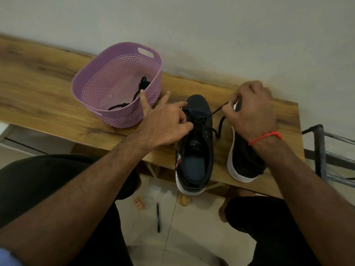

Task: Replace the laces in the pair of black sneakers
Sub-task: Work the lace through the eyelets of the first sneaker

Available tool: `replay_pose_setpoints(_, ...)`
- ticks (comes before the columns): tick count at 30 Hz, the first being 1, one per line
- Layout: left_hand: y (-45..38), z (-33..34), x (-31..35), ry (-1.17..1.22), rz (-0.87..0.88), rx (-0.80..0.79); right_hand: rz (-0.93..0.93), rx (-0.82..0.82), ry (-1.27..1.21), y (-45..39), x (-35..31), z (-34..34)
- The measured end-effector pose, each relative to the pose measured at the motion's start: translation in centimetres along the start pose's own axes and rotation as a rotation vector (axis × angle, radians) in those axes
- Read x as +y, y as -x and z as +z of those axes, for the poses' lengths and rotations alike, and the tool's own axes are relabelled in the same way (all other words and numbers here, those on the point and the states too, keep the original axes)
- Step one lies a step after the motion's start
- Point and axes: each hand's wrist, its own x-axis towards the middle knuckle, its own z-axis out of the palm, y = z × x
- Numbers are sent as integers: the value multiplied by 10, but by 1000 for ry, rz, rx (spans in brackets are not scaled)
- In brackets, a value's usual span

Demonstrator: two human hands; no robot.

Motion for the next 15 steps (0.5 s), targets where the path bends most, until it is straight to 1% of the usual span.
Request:
replay_pose_setpoints(1,0,0,0,-3,0,-2,3,-26,-5,1,1,1)
replay_pose_setpoints(2,0,0,0,-9,1,-2,-39,-73,-26,5,-3,2)
replay_pose_setpoints(4,0,0,1,-25,7,-2,-196,-199,-21,18,-19,10)
replay_pose_setpoints(6,1,-1,0,-30,10,-3,-307,-303,70,29,-32,19)
replay_pose_setpoints(8,2,-2,0,-31,8,-2,-301,-343,126,34,-37,24)
replay_pose_setpoints(10,1,-1,1,-33,5,-1,-272,-328,132,37,-35,27)
replay_pose_setpoints(13,1,-1,0,-30,8,5,-306,-248,110,34,-33,28)
replay_pose_setpoints(15,1,0,0,-20,13,5,-203,-163,5,23,-25,22)
